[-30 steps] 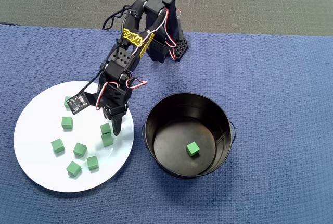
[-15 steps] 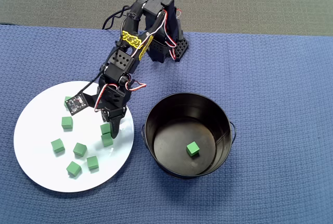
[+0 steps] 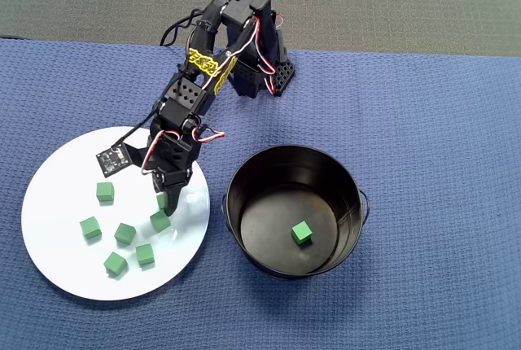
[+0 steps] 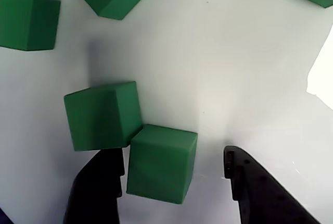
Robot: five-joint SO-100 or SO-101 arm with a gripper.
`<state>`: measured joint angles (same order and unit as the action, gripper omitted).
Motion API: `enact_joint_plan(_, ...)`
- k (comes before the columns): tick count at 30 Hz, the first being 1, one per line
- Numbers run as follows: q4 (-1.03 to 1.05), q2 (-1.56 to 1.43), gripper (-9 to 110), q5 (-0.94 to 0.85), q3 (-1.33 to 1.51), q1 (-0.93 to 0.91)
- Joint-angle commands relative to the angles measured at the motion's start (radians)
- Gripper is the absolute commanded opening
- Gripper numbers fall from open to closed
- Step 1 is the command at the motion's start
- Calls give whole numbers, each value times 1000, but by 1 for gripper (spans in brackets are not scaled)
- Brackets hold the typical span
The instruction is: Pick up the green cubes from the white plate and place them in the black recipient
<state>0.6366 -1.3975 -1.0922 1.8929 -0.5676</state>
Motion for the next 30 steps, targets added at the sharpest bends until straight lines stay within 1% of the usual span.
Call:
enact_joint_plan(1, -18, -15, 15, 12, -54, -11)
enact_joint_plan(22, -55, -12, 2, 31, -18, -3)
enact_joint_plan(27, -55, -18, 2, 29, -9, -3)
enact_joint_plan(30, -60, -18, 0, 23, 2, -2)
